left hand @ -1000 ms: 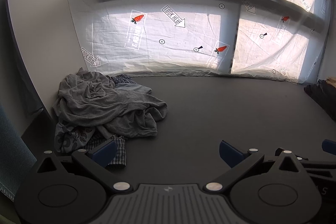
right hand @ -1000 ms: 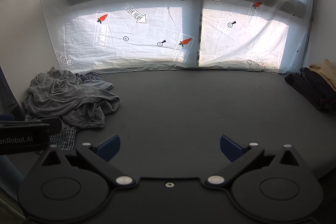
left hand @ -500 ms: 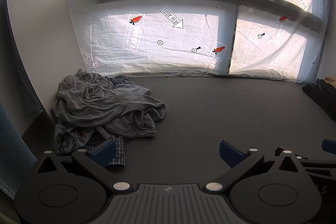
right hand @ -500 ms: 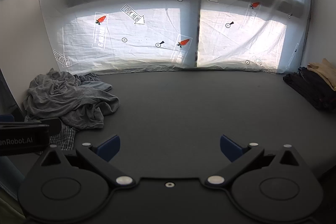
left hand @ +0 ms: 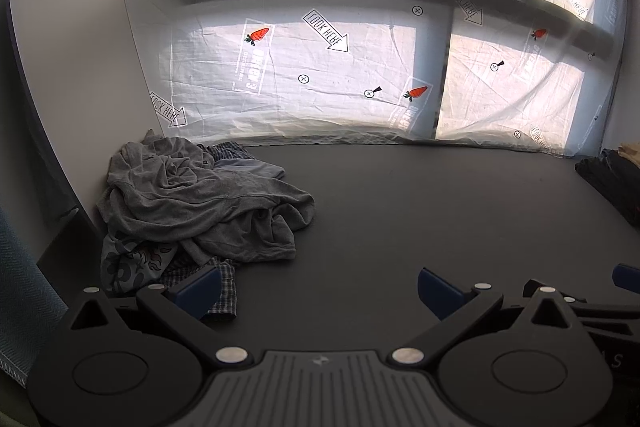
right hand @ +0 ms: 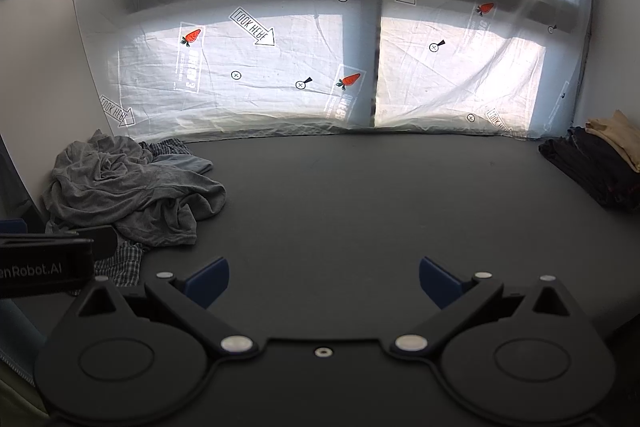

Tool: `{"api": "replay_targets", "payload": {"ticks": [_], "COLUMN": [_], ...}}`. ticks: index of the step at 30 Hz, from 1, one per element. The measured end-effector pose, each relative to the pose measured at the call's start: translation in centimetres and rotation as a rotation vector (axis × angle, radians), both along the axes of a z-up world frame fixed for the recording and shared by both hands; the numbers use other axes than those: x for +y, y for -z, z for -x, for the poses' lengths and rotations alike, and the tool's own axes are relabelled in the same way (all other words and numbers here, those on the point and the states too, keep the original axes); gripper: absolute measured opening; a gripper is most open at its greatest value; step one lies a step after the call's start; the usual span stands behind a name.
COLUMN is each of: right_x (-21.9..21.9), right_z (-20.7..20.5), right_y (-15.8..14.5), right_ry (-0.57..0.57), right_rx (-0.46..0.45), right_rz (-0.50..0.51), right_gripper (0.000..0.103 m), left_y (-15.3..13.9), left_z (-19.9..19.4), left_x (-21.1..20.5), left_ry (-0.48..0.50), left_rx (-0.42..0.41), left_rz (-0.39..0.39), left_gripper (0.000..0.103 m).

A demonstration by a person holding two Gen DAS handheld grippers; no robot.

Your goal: Fold clothes

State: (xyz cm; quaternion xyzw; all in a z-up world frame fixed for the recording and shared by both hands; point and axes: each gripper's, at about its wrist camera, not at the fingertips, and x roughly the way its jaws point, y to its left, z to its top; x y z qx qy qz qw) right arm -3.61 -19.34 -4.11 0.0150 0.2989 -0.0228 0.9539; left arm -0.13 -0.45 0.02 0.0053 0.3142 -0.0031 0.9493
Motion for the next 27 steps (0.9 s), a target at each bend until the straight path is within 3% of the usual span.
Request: {"api": "replay_targets", "payload": {"ticks": [27], "right_x": [0.0], "right_z": [-0.9], "right_y": [0.4], "right_ry": [0.007], "right_rx": [0.018], "right_rz": [-0.004], "right_gripper": [0.103], "left_y": [0.5], "left_z": [-1.2], "left_x": [-0.1], "left_ry": [0.01], "left_rx": [0.014], "left_rz": [-0.014], "left_gripper": [0.103]}}
